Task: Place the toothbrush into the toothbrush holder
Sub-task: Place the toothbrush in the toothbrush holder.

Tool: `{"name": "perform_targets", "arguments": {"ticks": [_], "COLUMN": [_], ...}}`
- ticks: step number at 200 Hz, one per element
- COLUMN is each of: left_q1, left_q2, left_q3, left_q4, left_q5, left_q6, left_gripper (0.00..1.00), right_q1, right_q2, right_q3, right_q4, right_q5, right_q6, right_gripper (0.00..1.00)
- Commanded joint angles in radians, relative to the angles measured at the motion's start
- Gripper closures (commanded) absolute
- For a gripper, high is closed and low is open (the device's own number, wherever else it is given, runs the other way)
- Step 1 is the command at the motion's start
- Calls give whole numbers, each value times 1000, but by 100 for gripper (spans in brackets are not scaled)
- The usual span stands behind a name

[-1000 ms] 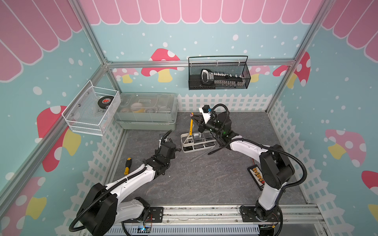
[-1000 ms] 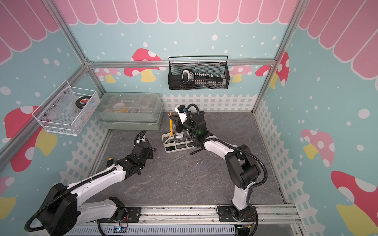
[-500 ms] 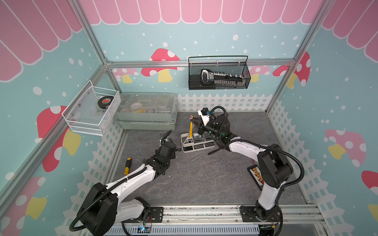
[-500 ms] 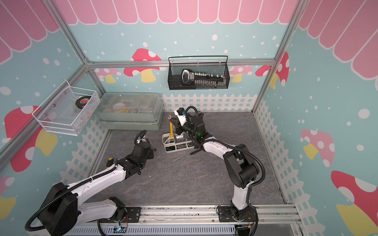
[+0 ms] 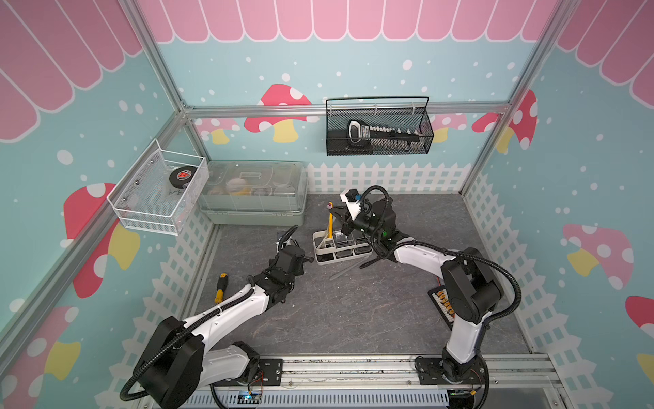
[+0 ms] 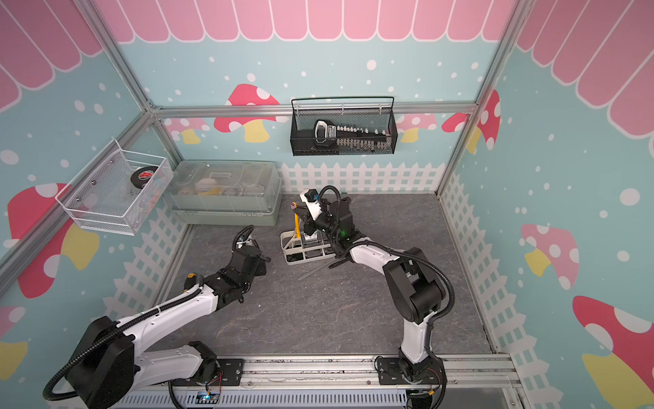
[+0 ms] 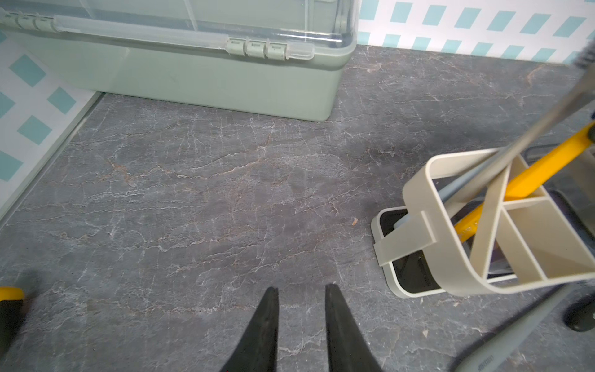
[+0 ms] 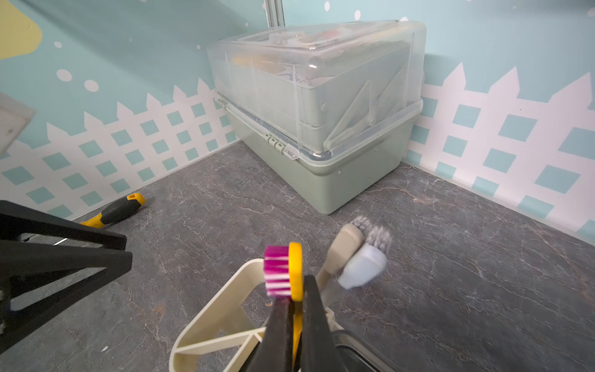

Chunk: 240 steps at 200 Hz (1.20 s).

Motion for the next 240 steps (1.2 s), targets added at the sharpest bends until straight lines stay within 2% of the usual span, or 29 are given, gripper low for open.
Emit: {"name": "perform_targets", "arguments": {"ticks": [1, 114, 240], "left_q1": [5, 5, 6], "left_q2": [10, 9, -5], "left_q3": [-1, -4, -8], "left_q4": [21, 27, 30], "left_q5": [6, 20, 32], "left_q6": [-16, -25, -28], "left_gripper": [73, 74, 74], "right_q1": [12, 25, 53], "right_q2": [12, 18, 79], "right_q3": [-20, -103, -118], "right_q4": [29, 56, 51], "right_q5": [-3, 31, 84], "right_q6": [-26, 13, 48], "right_gripper": [100, 100, 100]}}
